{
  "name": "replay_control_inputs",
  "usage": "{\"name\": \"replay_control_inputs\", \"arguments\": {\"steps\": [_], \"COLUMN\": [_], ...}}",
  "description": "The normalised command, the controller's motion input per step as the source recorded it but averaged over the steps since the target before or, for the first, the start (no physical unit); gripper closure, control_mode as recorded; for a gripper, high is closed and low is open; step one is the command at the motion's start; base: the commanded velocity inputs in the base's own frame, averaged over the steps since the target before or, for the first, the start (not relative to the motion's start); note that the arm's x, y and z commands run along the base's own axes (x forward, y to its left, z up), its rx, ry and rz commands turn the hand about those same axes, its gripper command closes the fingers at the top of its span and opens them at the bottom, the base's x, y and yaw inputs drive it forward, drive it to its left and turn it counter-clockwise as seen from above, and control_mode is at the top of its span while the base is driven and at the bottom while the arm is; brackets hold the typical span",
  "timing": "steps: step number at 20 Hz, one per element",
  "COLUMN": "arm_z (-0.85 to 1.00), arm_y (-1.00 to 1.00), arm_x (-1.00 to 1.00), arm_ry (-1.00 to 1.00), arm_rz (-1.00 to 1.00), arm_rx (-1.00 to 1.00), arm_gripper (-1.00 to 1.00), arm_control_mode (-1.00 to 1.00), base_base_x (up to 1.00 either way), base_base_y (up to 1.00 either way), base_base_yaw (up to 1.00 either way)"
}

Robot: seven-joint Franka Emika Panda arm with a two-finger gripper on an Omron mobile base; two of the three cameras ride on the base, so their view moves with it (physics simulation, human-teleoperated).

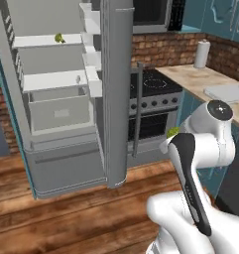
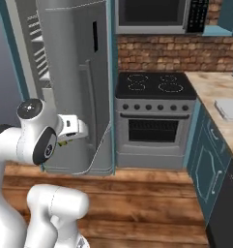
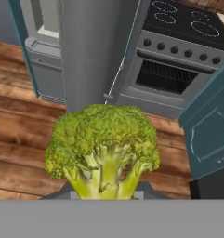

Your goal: Place one broccoli and one fish in each tupperware on the nearby counter, to pack two identical lunches.

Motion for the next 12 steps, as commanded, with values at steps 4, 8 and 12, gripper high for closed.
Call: {"name": "replay_control_inputs", "arguments": {"steps": [4,8,12], "arm_z": [0.00,0.00,0.00], "arm_y": [0.00,0.00,0.00], "arm_x": [0.00,0.00,0.00], "arm_ry": [0.00,0.00,0.00], "arm_rz": [0.00,0.00,0.00], "arm_rx": [0.00,0.00,0.00], "arm_gripper": [1.00,1.00,1.00], "arm_control_mode": [1.00,1.00,1.00], "base_base_x": [0.00,0.00,0.00], "base_base_y": [-1.00,-0.85,-0.42], "base_base_yaw": [-0.17,-0.29,-0.35]}}
